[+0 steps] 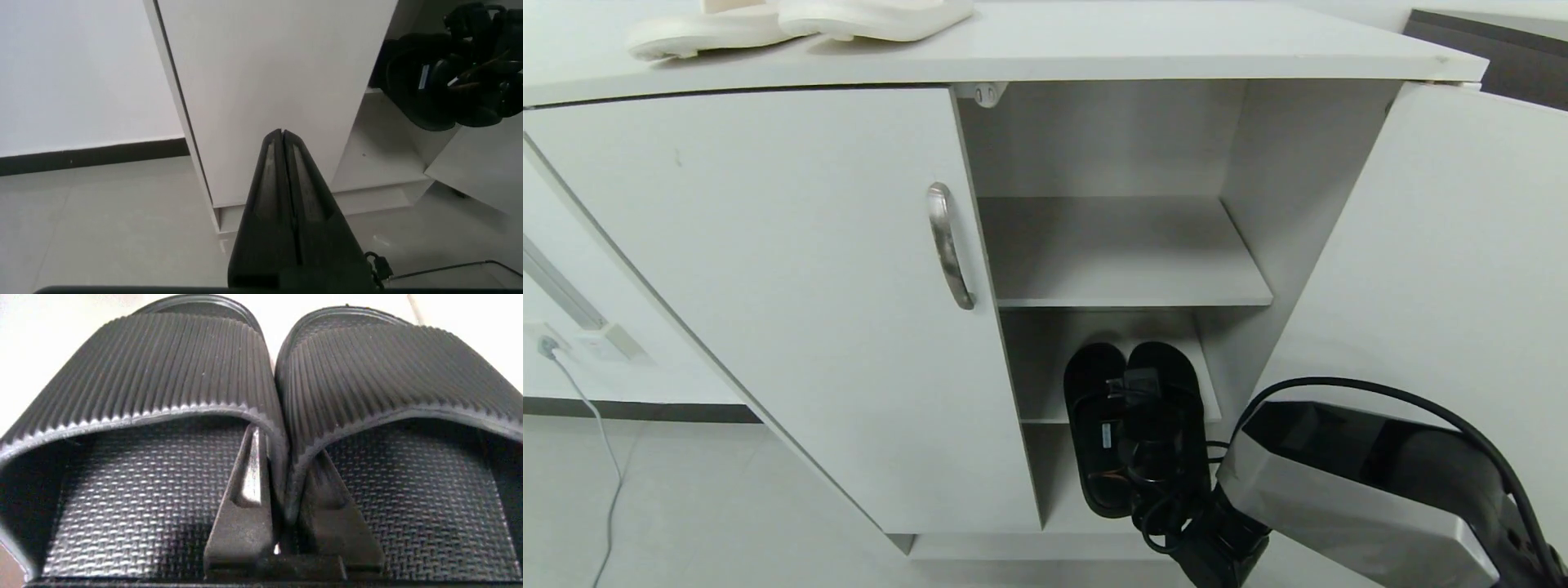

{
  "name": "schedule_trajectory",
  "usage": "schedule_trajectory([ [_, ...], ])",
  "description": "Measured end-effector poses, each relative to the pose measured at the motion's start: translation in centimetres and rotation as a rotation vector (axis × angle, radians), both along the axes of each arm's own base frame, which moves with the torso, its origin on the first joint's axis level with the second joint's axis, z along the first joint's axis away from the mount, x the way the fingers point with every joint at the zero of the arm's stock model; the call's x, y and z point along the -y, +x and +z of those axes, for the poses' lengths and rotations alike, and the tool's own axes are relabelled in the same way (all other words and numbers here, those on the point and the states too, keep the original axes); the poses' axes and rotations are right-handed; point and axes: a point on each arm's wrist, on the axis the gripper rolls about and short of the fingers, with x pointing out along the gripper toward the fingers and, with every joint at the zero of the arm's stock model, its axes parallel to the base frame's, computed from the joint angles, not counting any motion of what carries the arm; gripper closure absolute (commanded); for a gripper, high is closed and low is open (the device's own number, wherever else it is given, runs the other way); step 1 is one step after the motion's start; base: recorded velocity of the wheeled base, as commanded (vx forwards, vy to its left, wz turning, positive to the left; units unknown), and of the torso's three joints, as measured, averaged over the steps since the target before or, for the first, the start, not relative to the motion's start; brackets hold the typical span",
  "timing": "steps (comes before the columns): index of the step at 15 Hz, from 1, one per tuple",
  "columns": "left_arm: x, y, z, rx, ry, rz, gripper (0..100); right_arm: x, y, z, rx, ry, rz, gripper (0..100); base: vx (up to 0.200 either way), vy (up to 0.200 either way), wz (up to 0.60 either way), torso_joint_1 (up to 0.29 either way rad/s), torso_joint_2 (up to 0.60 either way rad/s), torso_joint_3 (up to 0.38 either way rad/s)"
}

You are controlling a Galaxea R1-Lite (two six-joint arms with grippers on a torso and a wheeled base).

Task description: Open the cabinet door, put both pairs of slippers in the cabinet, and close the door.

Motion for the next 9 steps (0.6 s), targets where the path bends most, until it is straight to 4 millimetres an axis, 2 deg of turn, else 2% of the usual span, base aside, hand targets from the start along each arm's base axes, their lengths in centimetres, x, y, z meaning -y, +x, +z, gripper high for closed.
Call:
schedule_trajectory([
  [5,0.0,0.0,0.0,-0.001,-0.013,0.014,100,-0.9,2.8,0.8,-0.03,-0.023,-0.026,100,0.0,0.0,0.0,0.0,0.0,0.0],
  [9,0.0,0.0,0.0,-0.001,-0.014,0.018,100,-2.6,7.2,3.8,0.018,0.025,-0.059,100,0.0,0.0,0.0,0.0,0.0,0.0],
])
